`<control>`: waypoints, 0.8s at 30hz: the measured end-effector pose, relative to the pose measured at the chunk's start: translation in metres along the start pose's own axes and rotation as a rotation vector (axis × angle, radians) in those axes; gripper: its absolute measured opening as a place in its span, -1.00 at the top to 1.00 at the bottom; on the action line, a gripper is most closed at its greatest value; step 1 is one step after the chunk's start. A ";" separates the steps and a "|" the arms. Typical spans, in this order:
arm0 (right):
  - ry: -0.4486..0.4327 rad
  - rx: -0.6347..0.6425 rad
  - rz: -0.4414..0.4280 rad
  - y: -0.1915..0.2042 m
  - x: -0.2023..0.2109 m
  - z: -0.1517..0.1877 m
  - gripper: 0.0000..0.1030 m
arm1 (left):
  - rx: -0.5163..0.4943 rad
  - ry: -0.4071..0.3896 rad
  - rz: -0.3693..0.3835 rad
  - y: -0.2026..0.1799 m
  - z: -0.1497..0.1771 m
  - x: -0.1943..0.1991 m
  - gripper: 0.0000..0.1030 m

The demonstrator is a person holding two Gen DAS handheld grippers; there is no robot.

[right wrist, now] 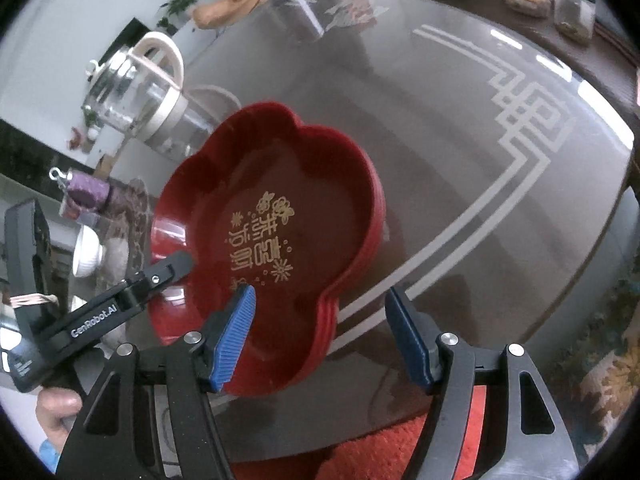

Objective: Organize plates and bowls
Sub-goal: 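Carry both held red trays to the red tray stack by the kettle and stack them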

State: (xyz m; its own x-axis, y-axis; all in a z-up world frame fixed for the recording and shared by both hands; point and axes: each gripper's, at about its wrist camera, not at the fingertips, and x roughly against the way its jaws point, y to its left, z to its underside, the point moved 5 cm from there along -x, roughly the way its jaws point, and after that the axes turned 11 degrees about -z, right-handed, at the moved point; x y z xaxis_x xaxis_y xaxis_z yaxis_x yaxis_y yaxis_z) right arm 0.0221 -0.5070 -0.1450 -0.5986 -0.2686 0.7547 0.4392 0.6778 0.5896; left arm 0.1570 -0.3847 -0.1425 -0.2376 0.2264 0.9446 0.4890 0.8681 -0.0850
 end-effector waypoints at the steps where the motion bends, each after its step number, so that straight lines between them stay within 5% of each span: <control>1: 0.005 0.000 -0.008 0.000 -0.004 0.000 -0.39 | -0.002 -0.003 0.002 -0.002 0.001 -0.001 -0.38; 3: 0.012 0.005 -0.035 0.001 -0.008 0.001 -0.32 | -0.014 -0.005 0.016 -0.007 0.002 -0.006 -0.06; 4: 0.018 0.018 -0.058 0.003 -0.009 0.002 -0.06 | -0.013 -0.013 0.070 -0.010 0.002 -0.005 0.27; 5: 0.037 0.023 -0.057 0.003 -0.011 0.003 0.21 | -0.019 -0.015 0.095 -0.012 0.001 -0.003 0.37; 6: 0.031 0.041 -0.035 0.003 -0.010 0.003 0.27 | -0.027 -0.024 0.071 -0.012 -0.001 -0.001 0.41; 15: -0.001 0.236 -0.049 0.058 -0.018 -0.005 0.30 | 0.073 -0.137 0.009 0.042 -0.014 0.024 0.52; 24: 0.031 0.408 -0.083 0.159 -0.100 -0.049 0.30 | 0.267 -0.186 -0.051 0.163 -0.066 0.011 0.52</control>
State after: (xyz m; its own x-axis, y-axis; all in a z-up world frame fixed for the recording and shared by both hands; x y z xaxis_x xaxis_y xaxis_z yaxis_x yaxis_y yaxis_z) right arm 0.1846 -0.4060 -0.1127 -0.5974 -0.3503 0.7214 0.0853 0.8667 0.4915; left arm 0.2895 -0.2702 -0.1253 -0.4172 0.2350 0.8779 0.2413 0.9599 -0.1423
